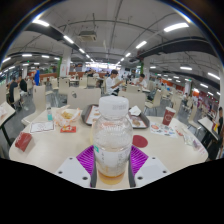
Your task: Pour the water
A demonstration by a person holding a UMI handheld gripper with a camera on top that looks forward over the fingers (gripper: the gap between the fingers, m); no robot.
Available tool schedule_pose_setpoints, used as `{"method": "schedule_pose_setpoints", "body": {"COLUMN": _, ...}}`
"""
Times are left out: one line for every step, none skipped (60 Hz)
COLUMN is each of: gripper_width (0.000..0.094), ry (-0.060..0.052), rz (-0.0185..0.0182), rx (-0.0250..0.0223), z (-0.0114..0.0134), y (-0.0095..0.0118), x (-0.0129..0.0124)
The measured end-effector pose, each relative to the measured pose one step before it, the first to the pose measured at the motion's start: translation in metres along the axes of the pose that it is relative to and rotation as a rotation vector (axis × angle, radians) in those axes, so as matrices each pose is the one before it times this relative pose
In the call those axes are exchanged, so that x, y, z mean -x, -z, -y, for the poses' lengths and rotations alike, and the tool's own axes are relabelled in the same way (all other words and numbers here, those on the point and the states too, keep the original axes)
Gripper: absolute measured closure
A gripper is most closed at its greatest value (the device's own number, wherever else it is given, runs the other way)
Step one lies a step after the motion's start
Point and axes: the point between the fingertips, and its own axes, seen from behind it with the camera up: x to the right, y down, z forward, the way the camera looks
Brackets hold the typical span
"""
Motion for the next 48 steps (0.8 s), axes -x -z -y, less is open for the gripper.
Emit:
{"method": "schedule_pose_setpoints", "body": {"gripper_width": 0.0506, "ry": 0.0173, "rz": -0.01384, "rx": -0.00523, "z": 0.00536, "y": 0.00016, "x": -0.00691}}
{"method": "schedule_pose_setpoints", "body": {"gripper_width": 0.0505, "ry": 0.0195, "rz": -0.01482, "rx": -0.00372, "z": 0.00502, "y": 0.00047, "x": -0.00415}}
{"method": "schedule_pose_setpoints", "body": {"gripper_width": 0.0505, "ry": 0.0231, "rz": -0.01306, "rx": -0.00254, "z": 0.00527, "y": 0.00022, "x": -0.00526}}
{"method": "schedule_pose_setpoints", "body": {"gripper_width": 0.0505, "ry": 0.0243, "rz": -0.01343, "rx": -0.00248, "z": 0.00551, "y": -0.00026, "x": -0.00520}}
{"method": "schedule_pose_setpoints", "body": {"gripper_width": 0.0504, "ry": 0.0238, "rz": -0.01532, "rx": -0.00350, "z": 0.00535, "y": -0.00060, "x": -0.00588}}
{"method": "schedule_pose_setpoints", "body": {"gripper_width": 0.0505, "ry": 0.0252, "rz": -0.01711, "rx": -0.00323, "z": 0.00503, "y": -0.00103, "x": -0.00659}}
{"method": "schedule_pose_setpoints", "body": {"gripper_width": 0.0508, "ry": 0.0287, "rz": -0.01706, "rx": -0.00241, "z": 0.00469, "y": -0.00153, "x": -0.00693}}
{"method": "schedule_pose_setpoints", "body": {"gripper_width": 0.0506, "ry": 0.0321, "rz": -0.01534, "rx": -0.00362, "z": 0.00447, "y": -0.00327, "x": -0.00950}}
{"method": "schedule_pose_setpoints", "body": {"gripper_width": 0.0506, "ry": 0.0367, "rz": -0.01712, "rx": -0.00221, "z": 0.00397, "y": -0.00257, "x": -0.00712}}
{"method": "schedule_pose_setpoints", "body": {"gripper_width": 0.0506, "ry": 0.0404, "rz": -0.01721, "rx": 0.00027, "z": 0.00340, "y": -0.00333, "x": -0.00693}}
{"method": "schedule_pose_setpoints", "body": {"gripper_width": 0.0504, "ry": 0.0438, "rz": -0.01792, "rx": 0.00296, "z": 0.00265, "y": -0.00399, "x": -0.00694}}
{"method": "schedule_pose_setpoints", "body": {"gripper_width": 0.0506, "ry": 0.0452, "rz": -0.01694, "rx": 0.00254, "z": 0.00314, "y": -0.00434, "x": -0.00826}}
{"method": "schedule_pose_setpoints", "body": {"gripper_width": 0.0505, "ry": 0.0447, "rz": -0.02090, "rx": -0.00016, "z": 0.00273, "y": -0.00440, "x": -0.00543}}
{"method": "schedule_pose_setpoints", "body": {"gripper_width": 0.0507, "ry": 0.0414, "rz": -0.01513, "rx": -0.00345, "z": 0.00377, "y": -0.00389, "x": -0.00874}}
{"method": "schedule_pose_setpoints", "body": {"gripper_width": 0.0506, "ry": 0.0433, "rz": -0.01966, "rx": -0.00094, "z": 0.00270, "y": -0.00570, "x": -0.00392}}
{"method": "schedule_pose_setpoints", "body": {"gripper_width": 0.0506, "ry": 0.0460, "rz": -0.01547, "rx": -0.00218, "z": 0.00310, "y": -0.00513, "x": -0.00570}}
{"method": "schedule_pose_setpoints", "body": {"gripper_width": 0.0503, "ry": 0.0467, "rz": -0.01493, "rx": -0.00401, "z": 0.00341, "y": -0.00501, "x": -0.00510}}
{"method": "schedule_pose_setpoints", "body": {"gripper_width": 0.0505, "ry": 0.0472, "rz": -0.01293, "rx": -0.00490, "z": 0.00274, "y": -0.00479, "x": -0.00667}}
{"method": "schedule_pose_setpoints", "body": {"gripper_width": 0.0506, "ry": 0.0495, "rz": -0.01608, "rx": -0.00182, "z": 0.00224, "y": -0.00620, "x": -0.00445}}
{"method": "schedule_pose_setpoints", "body": {"gripper_width": 0.0504, "ry": 0.0534, "rz": -0.01641, "rx": -0.00073, "z": 0.00190, "y": -0.00578, "x": -0.00423}}
{"method": "schedule_pose_setpoints", "body": {"gripper_width": 0.0505, "ry": 0.0547, "rz": -0.01618, "rx": -0.00125, "z": 0.00213, "y": -0.00549, "x": -0.00410}}
{"method": "schedule_pose_setpoints", "body": {"gripper_width": 0.0507, "ry": 0.0534, "rz": -0.01452, "rx": -0.00465, "z": 0.00194, "y": -0.00683, "x": -0.00368}}
{"method": "schedule_pose_setpoints", "body": {"gripper_width": 0.0506, "ry": 0.0541, "rz": -0.01746, "rx": -0.00120, "z": 0.00323, "y": -0.00403, "x": -0.00244}}
{"method": "schedule_pose_setpoints", "body": {"gripper_width": 0.0506, "ry": 0.0524, "rz": -0.01498, "rx": -0.00274, "z": 0.00229, "y": -0.00501, "x": -0.00260}}
{"method": "schedule_pose_setpoints", "body": {"gripper_width": 0.0507, "ry": 0.0515, "rz": -0.01438, "rx": -0.00324, "z": 0.00247, "y": -0.00499, "x": -0.00224}}
{"method": "schedule_pose_setpoints", "body": {"gripper_width": 0.0505, "ry": 0.0488, "rz": -0.01405, "rx": -0.00557, "z": 0.00331, "y": -0.00511, "x": -0.00202}}
{"method": "schedule_pose_setpoints", "body": {"gripper_width": 0.0505, "ry": 0.0475, "rz": -0.01314, "rx": -0.00682, "z": 0.00314, "y": -0.00467, "x": -0.00165}}
{"method": "schedule_pose_setpoints", "body": {"gripper_width": 0.0507, "ry": 0.0499, "rz": -0.01035, "rx": -0.00620, "z": 0.00130, "y": -0.00542, "x": -0.00128}}
{"method": "schedule_pose_setpoints", "body": {"gripper_width": 0.0505, "ry": 0.0544, "rz": -0.01279, "rx": -0.00246, "z": 0.00200, "y": -0.00438, "x": -0.00105}}
{"method": "schedule_pose_setpoints", "body": {"gripper_width": 0.0506, "ry": 0.0542, "rz": -0.01371, "rx": -0.00321, "z": 0.00260, "y": -0.00315, "x": -0.00222}}
{"method": "schedule_pose_setpoints", "body": {"gripper_width": 0.0506, "ry": 0.0507, "rz": -0.01439, "rx": -0.00530, "z": 0.00316, "y": -0.00381, "x": -0.00130}}
{"method": "schedule_pose_setpoints", "body": {"gripper_width": 0.0507, "ry": 0.0480, "rz": -0.01391, "rx": -0.00777, "z": 0.00337, "y": -0.00412, "x": -0.00080}}
{"method": "schedule_pose_setpoints", "body": {"gripper_width": 0.0505, "ry": 0.0479, "rz": -0.01255, "rx": -0.00801, "z": 0.00319, "y": -0.00357, "x": -0.00033}}
{"method": "schedule_pose_setpoints", "body": {"gripper_width": 0.0506, "ry": 0.0498, "rz": -0.01117, "rx": -0.00696, "z": 0.00303, "y": -0.00355, "x": 0.00018}}
{"method": "schedule_pose_setpoints", "body": {"gripper_width": 0.0507, "ry": 0.0489, "rz": -0.01131, "rx": -0.00530, "z": 0.00273, "y": -0.00338, "x": 0.00023}}
{"method": "schedule_pose_setpoints", "body": {"gripper_width": 0.0506, "ry": 0.0467, "rz": -0.01002, "rx": -0.00429, "z": 0.00157, "y": -0.00451, "x": 0.00135}}
{"method": "schedule_pose_setpoints", "body": {"gripper_width": 0.0508, "ry": 0.0464, "rz": -0.00580, "rx": -0.00386, "z": 0.00124, "y": -0.00119, "x": -0.00028}}
{"method": "schedule_pose_setpoints", "body": {"gripper_width": 0.0507, "ry": 0.0468, "rz": -0.00278, "rx": -0.00283, "z": 0.00222, "y": -0.00209, "x": 0.00164}}
{"method": "schedule_pose_setpoints", "body": {"gripper_width": 0.0508, "ry": 0.0433, "rz": -0.00021, "rx": -0.00132, "z": 0.00189, "y": -0.00213, "x": 0.00159}}
{"method": "schedule_pose_setpoints", "body": {"gripper_width": 0.0508, "ry": 0.0358, "rz": -0.00046, "rx": -0.00145, "z": 0.00207, "y": -0.00165, "x": 0.00180}}
{"method": "schedule_pose_setpoints", "body": {"gripper_width": 0.0508, "ry": 0.0304, "rz": -0.00180, "rx": -0.00262, "z": 0.00249, "y": -0.00127, "x": 0.00105}}
{"method": "schedule_pose_setpoints", "body": {"gripper_width": 0.0507, "ry": 0.0271, "rz": -0.00385, "rx": -0.00615, "z": 0.00161, "y": -0.00393, "x": 0.00290}}
{"method": "schedule_pose_setpoints", "body": {"gripper_width": 0.0508, "ry": 0.0335, "rz": -0.00327, "rx": -0.00203, "z": 0.00379, "y": -0.00064, "x": -0.00042}}
{"method": "schedule_pose_setpoints", "body": {"gripper_width": 0.0506, "ry": 0.0335, "rz": -0.00617, "rx": -0.00469, "z": 0.00283, "y": -0.00101, "x": -0.00014}}
{"method": "schedule_pose_setpoints", "body": {"gripper_width": 0.0507, "ry": 0.0318, "rz": -0.00902, "rx": -0.00727, "z": 0.00365, "y": -0.00089, "x": -0.00072}}
{"method": "schedule_pose_setpoints", "body": {"gripper_width": 0.0507, "ry": 0.0290, "rz": -0.01038, "rx": -0.01025, "z": 0.00419, "y": -0.00063, "x": -0.00065}}
{"method": "schedule_pose_setpoints", "body": {"gripper_width": 0.0507, "ry": 0.0286, "rz": -0.00893, "rx": -0.01209, "z": 0.00461, "y": -0.00071, "x": -0.00043}}
{"method": "schedule_pose_setpoints", "body": {"gripper_width": 0.0506, "ry": 0.0282, "rz": -0.00696, "rx": -0.01258, "z": 0.00354, "y": -0.00271, "x": 0.00107}}
